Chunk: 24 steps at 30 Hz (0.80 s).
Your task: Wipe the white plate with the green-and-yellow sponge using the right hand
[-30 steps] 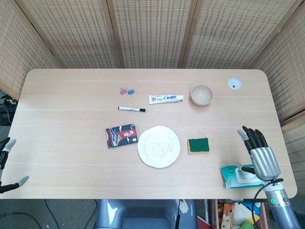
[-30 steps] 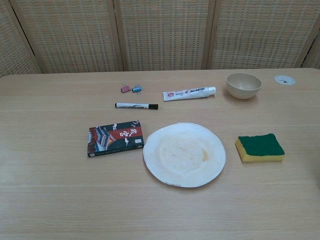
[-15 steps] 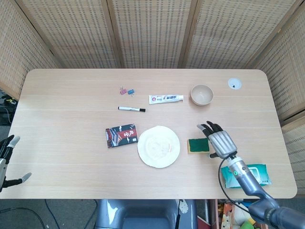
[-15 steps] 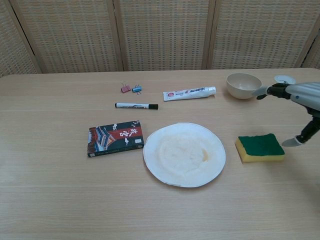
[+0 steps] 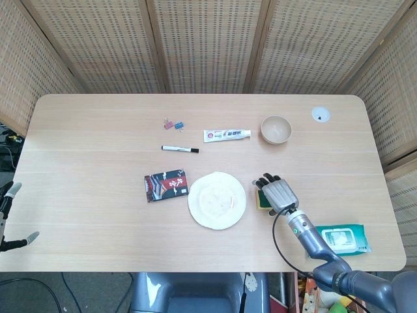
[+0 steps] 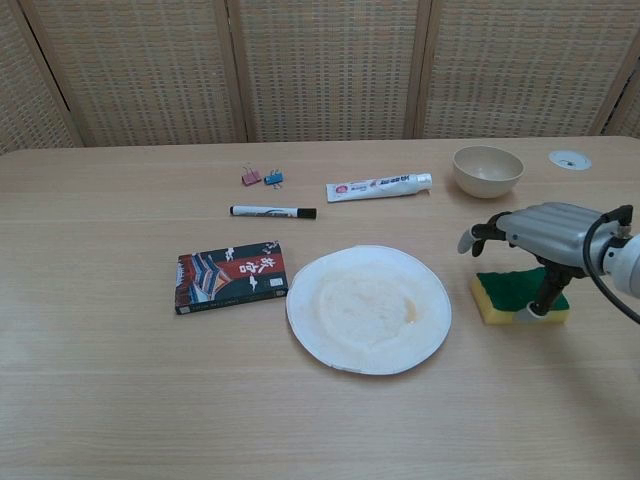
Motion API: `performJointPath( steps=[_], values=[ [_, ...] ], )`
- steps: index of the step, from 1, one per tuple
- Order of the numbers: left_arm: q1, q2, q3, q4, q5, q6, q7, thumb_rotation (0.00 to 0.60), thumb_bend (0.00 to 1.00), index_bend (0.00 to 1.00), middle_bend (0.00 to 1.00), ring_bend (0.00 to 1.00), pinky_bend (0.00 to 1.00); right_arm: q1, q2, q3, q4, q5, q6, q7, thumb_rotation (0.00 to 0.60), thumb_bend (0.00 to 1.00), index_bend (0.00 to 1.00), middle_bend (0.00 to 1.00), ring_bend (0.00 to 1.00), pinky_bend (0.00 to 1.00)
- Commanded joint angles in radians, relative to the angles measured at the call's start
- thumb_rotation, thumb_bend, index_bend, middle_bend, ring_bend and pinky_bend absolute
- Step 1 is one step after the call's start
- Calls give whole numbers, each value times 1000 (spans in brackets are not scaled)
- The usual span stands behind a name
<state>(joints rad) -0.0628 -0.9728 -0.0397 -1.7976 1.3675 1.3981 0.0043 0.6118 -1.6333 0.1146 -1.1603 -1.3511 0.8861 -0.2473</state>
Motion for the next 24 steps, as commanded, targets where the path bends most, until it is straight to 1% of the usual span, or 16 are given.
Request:
performJointPath(
  steps=[1,4,6,10,16,19,21,24],
  values=[
    [-2,2,-1,-2,-2,-2,0,600,0,0,0,0,0,8,-18,0,8,26,-14,-34,600,0,206,243,136,263],
    [-2,3,-2,-2,-5,-2,-2,600,0,0,0,0,0,12,-30,-5,28,41,-26,-54,600,0,206,247,144,281],
    [-3,4,-2,-2,-9,-4,-3,600,0,0,0,0,0,15,-36,-7,36,46,-31,-55,600,0,206,261,163,324],
    [-4,7,-4,-3,-14,-8,-8,600,0,0,0,0,0,23,-58,-13,74,42,-24,-80,600,0,213,294,194,372],
    [-6,7,-4,-1,-23,-14,-9,600,0,0,0,0,0,25,-87,-14,121,45,-5,-108,600,41,306,359,254,477],
    [-8,6,-5,0,-25,-16,-7,600,0,0,0,0,0,24,-90,-14,127,41,0,-97,600,82,367,420,308,569],
    [-8,5,-4,-1,-26,-18,-4,600,0,0,0,0,0,25,-93,-18,135,33,5,-86,600,155,407,463,345,642],
    [-10,4,-3,-2,-25,-20,-2,600,0,0,0,0,0,27,-97,-18,144,19,16,-63,600,208,418,481,364,671]
  ],
)
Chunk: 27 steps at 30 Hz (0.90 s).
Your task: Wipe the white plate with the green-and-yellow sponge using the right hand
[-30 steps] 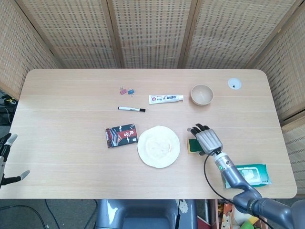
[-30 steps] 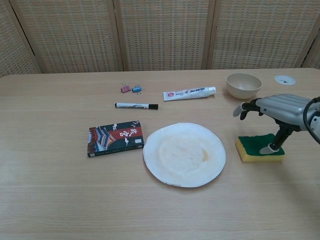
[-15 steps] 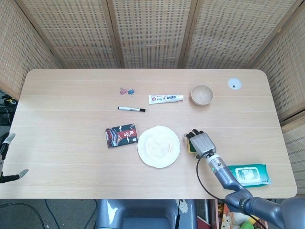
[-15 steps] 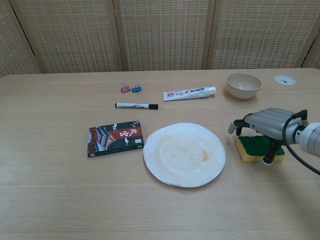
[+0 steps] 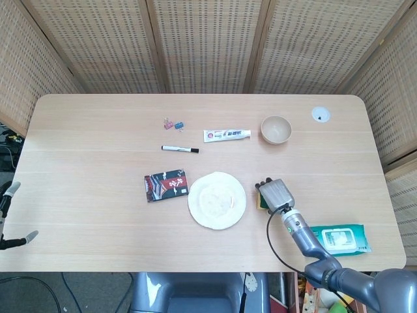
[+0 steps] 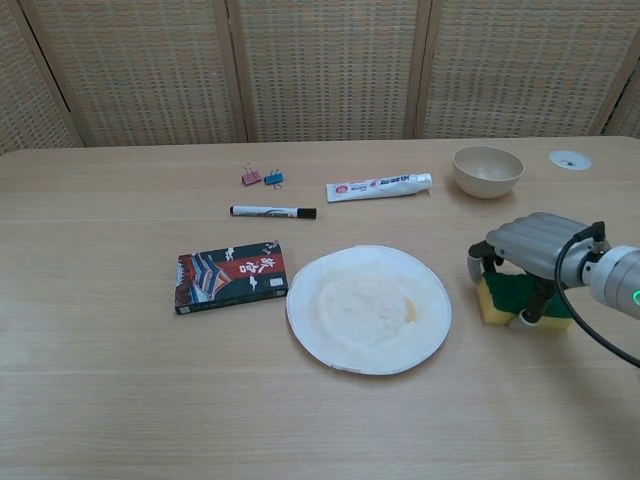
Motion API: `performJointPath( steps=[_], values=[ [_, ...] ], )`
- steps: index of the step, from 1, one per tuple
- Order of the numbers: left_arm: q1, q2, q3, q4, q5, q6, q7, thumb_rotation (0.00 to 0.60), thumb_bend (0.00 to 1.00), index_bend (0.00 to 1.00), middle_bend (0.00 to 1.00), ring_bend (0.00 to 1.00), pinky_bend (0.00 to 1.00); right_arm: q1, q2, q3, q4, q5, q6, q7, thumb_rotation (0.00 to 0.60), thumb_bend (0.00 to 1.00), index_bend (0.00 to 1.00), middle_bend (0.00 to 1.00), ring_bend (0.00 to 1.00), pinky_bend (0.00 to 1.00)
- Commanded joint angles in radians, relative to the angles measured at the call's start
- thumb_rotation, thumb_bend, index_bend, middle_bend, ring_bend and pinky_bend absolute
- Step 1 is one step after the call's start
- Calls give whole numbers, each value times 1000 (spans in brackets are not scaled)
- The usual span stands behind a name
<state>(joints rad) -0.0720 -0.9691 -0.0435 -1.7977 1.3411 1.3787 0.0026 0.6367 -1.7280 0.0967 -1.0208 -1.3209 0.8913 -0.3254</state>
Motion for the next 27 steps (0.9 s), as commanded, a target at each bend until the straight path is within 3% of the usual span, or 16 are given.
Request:
performJointPath(
  steps=[1,8,12,15,18,22,27],
  values=[
    [0,1,1,-2,2,-1,-1,600,0,0,0,0,0,2,-2,-1,3,-17,17,20,600,210,419,484,368,671],
    [-1,3,2,-2,2,-3,-5,600,0,0,0,0,0,3,40,10,-67,-84,97,128,600,227,423,502,394,675],
    [-2,4,3,-2,3,-5,-8,600,0,0,0,0,0,27,131,48,-237,-162,161,325,600,226,423,502,400,676],
    [-4,4,4,-2,3,-9,-7,600,0,0,0,0,0,56,162,61,-283,-195,154,444,600,226,423,502,400,676],
    [-5,3,3,-2,3,-9,-5,600,0,0,0,0,0,74,148,71,-268,-217,171,495,600,227,423,502,405,676],
    [-7,1,0,1,-9,-13,-5,600,0,0,0,0,0,96,60,82,-175,-241,217,549,600,227,423,502,412,676],
    [-12,0,-4,4,-22,-23,-4,600,0,0,0,0,0,125,-7,69,-107,-240,188,606,600,226,423,502,412,676]
  ],
)
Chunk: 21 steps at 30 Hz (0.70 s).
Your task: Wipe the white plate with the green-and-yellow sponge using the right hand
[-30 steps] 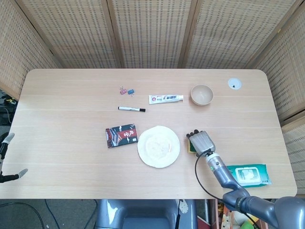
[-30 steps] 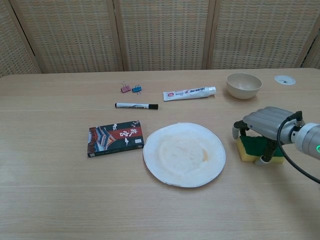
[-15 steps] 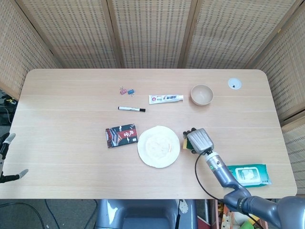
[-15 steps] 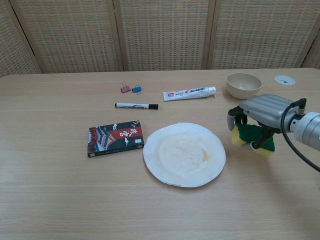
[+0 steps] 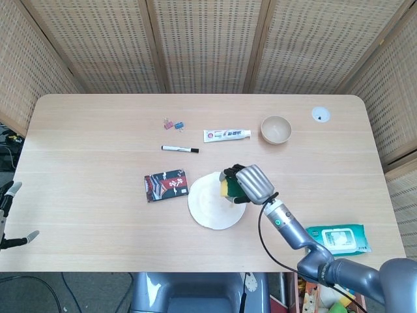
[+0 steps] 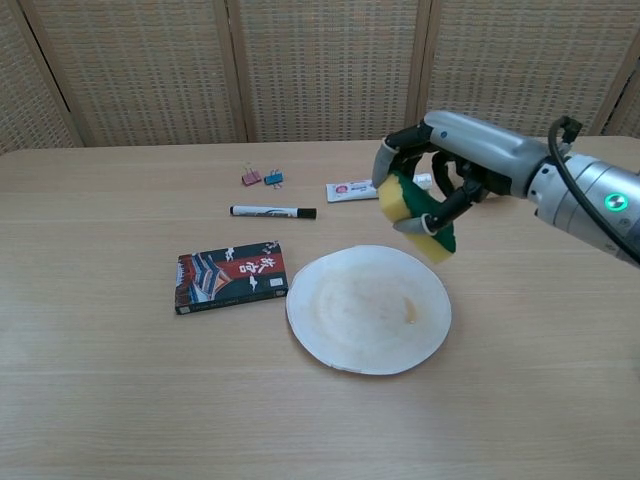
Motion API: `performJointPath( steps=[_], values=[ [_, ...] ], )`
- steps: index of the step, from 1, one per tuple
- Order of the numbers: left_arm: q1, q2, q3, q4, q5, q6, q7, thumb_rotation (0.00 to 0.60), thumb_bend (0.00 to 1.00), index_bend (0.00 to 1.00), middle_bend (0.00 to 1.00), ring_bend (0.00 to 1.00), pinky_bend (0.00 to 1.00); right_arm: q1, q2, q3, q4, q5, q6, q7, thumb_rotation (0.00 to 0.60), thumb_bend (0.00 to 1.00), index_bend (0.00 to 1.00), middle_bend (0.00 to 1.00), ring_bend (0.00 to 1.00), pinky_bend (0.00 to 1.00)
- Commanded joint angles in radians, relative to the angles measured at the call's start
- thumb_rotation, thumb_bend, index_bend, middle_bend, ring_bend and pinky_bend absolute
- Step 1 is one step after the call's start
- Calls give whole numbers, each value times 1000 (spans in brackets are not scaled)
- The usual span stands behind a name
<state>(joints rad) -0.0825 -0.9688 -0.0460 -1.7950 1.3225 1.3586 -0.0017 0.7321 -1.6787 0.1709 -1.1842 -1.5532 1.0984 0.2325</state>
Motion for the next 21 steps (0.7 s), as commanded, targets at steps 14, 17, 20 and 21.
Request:
performJointPath(
  steps=[14,17,20,21],
  values=[
    [-9,-3,-9,9,-28,-16,-1,600,0,0,0,0,0,62,-174,-56,165,-5,-82,81,600,232,424,505,412,675],
    [-9,-5,-9,11,-29,-16,0,600,0,0,0,0,0,65,-194,-61,195,-2,-88,86,600,233,424,506,413,676],
    [-10,-8,-9,11,-31,-18,3,600,0,0,0,0,0,72,-210,-79,229,-14,-96,109,600,233,424,506,413,676],
    [-11,-8,-9,11,-32,-18,5,600,0,0,0,0,0,76,-217,-86,248,-21,-98,121,600,233,424,506,413,676]
  ],
)
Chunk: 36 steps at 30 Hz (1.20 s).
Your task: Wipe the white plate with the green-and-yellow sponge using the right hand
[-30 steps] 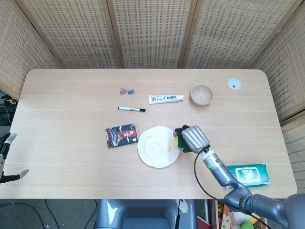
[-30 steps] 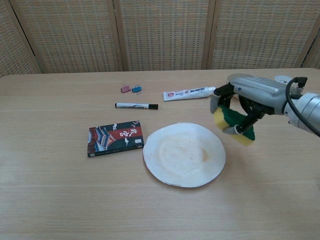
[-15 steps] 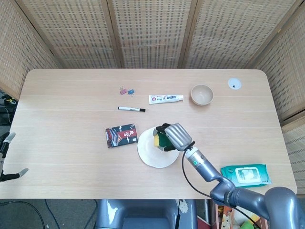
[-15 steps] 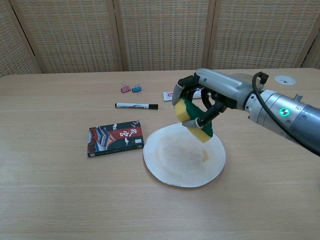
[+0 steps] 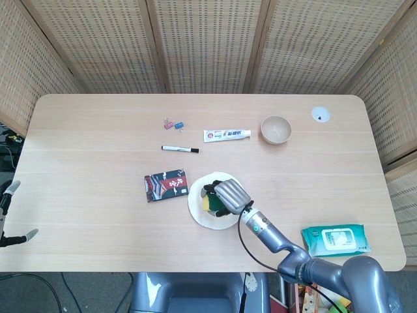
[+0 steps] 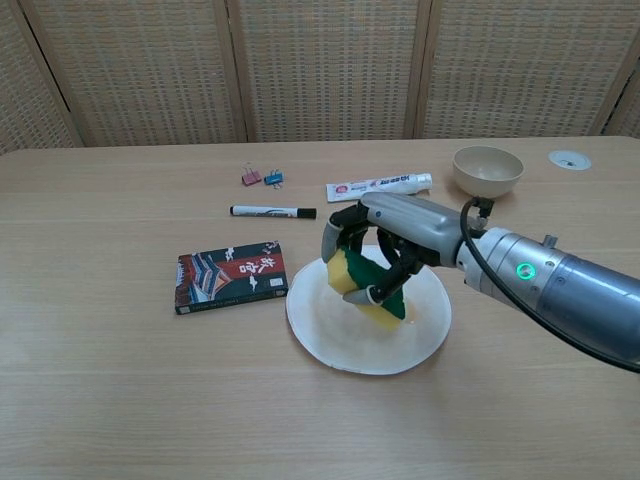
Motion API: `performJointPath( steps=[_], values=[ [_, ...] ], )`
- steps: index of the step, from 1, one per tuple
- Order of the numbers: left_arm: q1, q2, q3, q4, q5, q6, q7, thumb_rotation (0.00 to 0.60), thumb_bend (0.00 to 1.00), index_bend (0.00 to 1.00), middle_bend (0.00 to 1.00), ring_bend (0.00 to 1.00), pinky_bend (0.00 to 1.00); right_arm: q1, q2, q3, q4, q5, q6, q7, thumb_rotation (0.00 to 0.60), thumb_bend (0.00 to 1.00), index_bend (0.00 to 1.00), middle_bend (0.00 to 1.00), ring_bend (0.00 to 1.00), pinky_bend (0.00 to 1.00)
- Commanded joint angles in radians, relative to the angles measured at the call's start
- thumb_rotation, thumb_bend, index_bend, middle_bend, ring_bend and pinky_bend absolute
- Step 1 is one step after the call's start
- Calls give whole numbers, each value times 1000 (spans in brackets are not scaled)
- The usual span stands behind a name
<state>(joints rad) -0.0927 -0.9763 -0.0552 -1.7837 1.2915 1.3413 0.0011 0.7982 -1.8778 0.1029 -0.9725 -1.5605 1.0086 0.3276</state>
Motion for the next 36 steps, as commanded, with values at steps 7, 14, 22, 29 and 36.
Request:
performJointPath(
  steps=[7,14,22,29,36],
  values=[
    [-1,-2,2,1,-1,-3,4,600,0,0,0,0,0,21,-67,-41,161,-48,22,124,600,244,431,519,413,673],
    [-3,-2,0,3,-6,-5,2,600,0,0,0,0,0,15,-109,-72,268,-64,34,204,600,254,435,526,413,672],
    [-5,-1,2,2,-7,-11,5,600,0,0,0,0,0,8,-132,-102,322,-78,33,241,600,255,435,526,413,672],
    [-4,-1,4,3,-6,-10,6,600,0,0,0,0,0,5,-146,-112,362,-77,27,252,600,270,437,527,413,594],
    [-5,-2,5,4,-4,-11,7,600,0,0,0,0,0,9,-132,-114,353,-87,58,277,600,272,437,527,413,594]
  ],
)
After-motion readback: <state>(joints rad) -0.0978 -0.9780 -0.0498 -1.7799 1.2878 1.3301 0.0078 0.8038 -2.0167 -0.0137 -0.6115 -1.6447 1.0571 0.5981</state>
